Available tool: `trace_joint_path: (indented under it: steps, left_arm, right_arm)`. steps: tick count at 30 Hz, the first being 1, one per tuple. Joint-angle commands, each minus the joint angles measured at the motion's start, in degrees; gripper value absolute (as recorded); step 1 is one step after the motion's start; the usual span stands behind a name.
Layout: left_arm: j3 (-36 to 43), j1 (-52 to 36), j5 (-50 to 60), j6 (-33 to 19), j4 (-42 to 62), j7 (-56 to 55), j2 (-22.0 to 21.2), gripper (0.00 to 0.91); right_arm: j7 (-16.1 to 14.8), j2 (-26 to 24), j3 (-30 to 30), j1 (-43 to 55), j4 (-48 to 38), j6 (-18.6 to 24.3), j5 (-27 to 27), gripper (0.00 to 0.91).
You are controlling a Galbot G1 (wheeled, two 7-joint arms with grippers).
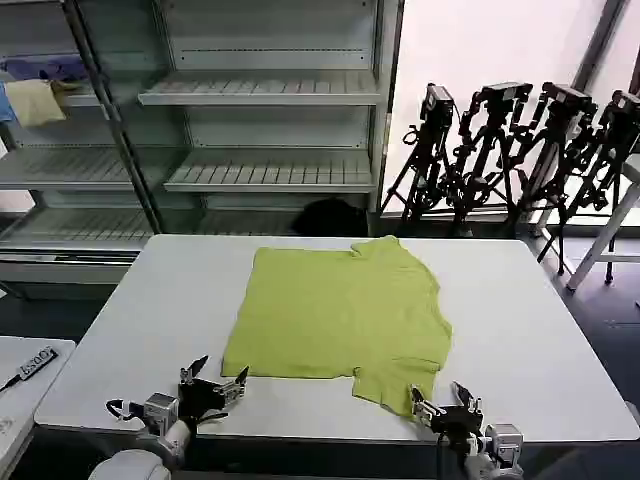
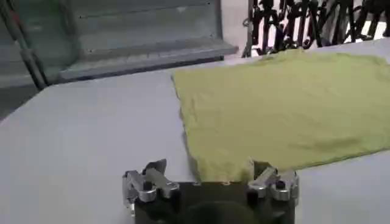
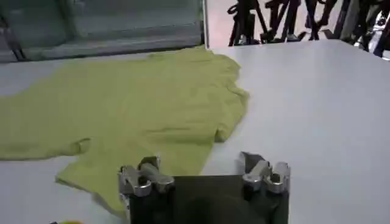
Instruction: Fold and organize the clothes.
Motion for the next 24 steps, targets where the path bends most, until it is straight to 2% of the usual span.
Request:
trace_joint_path:
  steps: [1,2,3,4,5,8,13,16,24]
  left_arm:
    - [0.0,0.2,-0.7,0.1,1.3,-0.1,0.0,0.322]
    - [-0.1,0.2,-1.0,0.1,1.3,0.0,0.0,0.222]
    - [-0.1,0.2,-1.4,0.1,1.4,0.0,0.0,0.181]
    - [-0.2,0.3,-2.3,0.1,1.6,0.1,0.1,0.050]
    - [-0.3,0.3,-2.8,0.1,1.7,0.2,0.1,0.030]
    - [-0.4,0.2,-3.8,0.1,2.2,0.2,0.1,0.020]
    - [-0.4,0.4,-4.8,0.1,2.4,0.5,0.2,0.010]
    - [-0.4,0.2,-4.7,0.1,2.4,0.8,0.2,0.010]
    - [-0.2,-0.2,-4.1,0.1,1.8,0.8,0.0,0.000]
  right_arm:
    - [-0.1,0.4,-1.5,0.7,-1.3,0.0,-2.8,0.474]
    - [-0.2,0.4,-1.8,0.6,-1.2,0.0,-3.2,0.393]
    - [-0.2,0.4,-2.1,0.6,-1.2,0.0,-3.3,0.343]
    - [-0.3,0.2,-2.6,0.5,-1.0,0.0,-3.8,0.242]
    - [-0.4,0.1,-2.8,0.4,-0.8,0.0,-4.2,0.212]
    - [-0.7,0.0,-3.4,0.2,-0.4,-0.1,-5.9,0.111]
    - [-0.9,-0.1,-3.7,0.2,0.1,-0.1,-6.9,0.071]
    - [-1.0,-0.1,-3.5,0.2,0.6,-0.1,-6.8,0.000]
    - [-1.4,-0.2,-2.1,-0.2,1.7,0.0,-5.3,0.000]
